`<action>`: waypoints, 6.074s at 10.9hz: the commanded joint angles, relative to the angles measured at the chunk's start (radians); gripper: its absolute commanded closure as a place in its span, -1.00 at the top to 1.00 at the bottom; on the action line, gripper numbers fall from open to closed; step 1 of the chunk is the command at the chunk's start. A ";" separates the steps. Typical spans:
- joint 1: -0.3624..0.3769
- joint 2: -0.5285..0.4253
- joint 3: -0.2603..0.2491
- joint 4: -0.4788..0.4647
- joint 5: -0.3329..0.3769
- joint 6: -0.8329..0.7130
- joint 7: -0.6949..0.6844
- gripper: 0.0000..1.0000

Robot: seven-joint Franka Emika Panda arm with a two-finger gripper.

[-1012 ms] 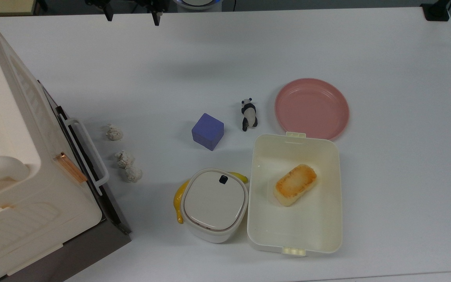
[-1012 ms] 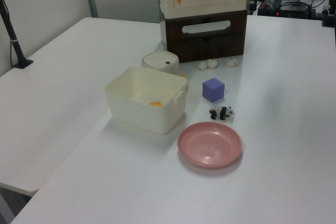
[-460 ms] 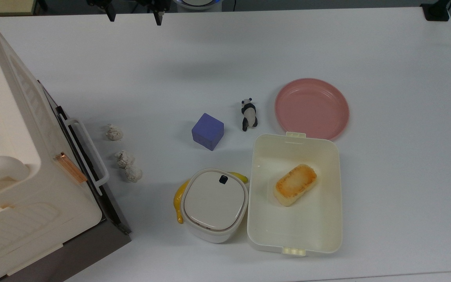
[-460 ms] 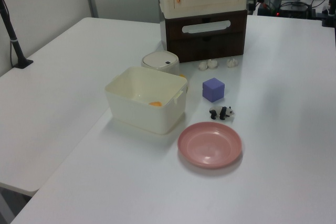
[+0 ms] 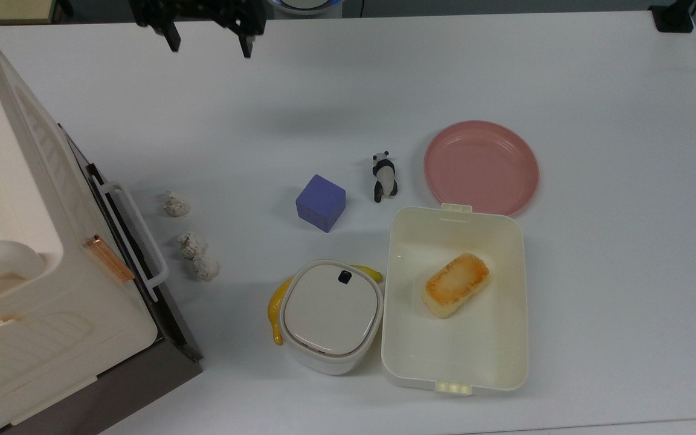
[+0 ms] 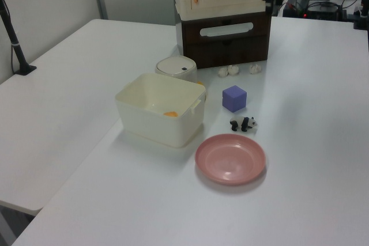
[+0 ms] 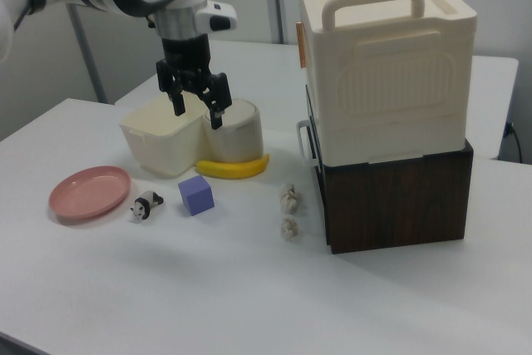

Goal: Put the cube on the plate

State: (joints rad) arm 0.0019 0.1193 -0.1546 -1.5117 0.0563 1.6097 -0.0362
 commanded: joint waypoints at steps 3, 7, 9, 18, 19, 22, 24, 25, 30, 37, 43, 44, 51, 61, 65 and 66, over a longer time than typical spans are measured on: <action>0.064 0.149 0.004 -0.015 0.051 0.182 0.060 1.00; 0.139 0.246 0.004 -0.062 0.086 0.315 0.417 1.00; 0.202 0.321 0.004 -0.084 0.097 0.427 0.511 1.00; 0.254 0.421 0.001 -0.085 0.065 0.448 0.512 1.00; 0.253 0.410 0.001 -0.082 0.051 0.405 0.497 1.00; 0.248 0.389 -0.006 -0.075 0.040 0.352 0.435 1.00; 0.234 0.350 -0.006 -0.074 0.039 0.300 0.423 1.00; 0.236 0.355 -0.005 -0.081 0.039 0.291 0.418 1.00; 0.234 0.401 -0.005 -0.102 0.040 0.355 0.420 1.00; 0.243 0.353 -0.002 -0.082 0.043 0.239 0.311 -0.93; 0.404 0.243 0.017 -0.022 0.085 0.021 0.257 -0.71; 0.446 0.255 0.017 -0.027 0.086 0.029 0.297 -0.66; 0.595 0.347 0.014 -0.024 0.122 0.154 0.641 1.00; 0.058 0.051 -0.002 -0.016 -0.004 0.024 0.107 1.00; 0.009 -0.018 0.000 -0.018 -0.067 0.030 0.087 1.00; 0.009 -0.012 0.000 -0.019 -0.069 0.033 0.087 1.00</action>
State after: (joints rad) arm 0.0055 0.1248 -0.1641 -1.5013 0.0112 1.6381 0.0474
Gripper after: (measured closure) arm 0.000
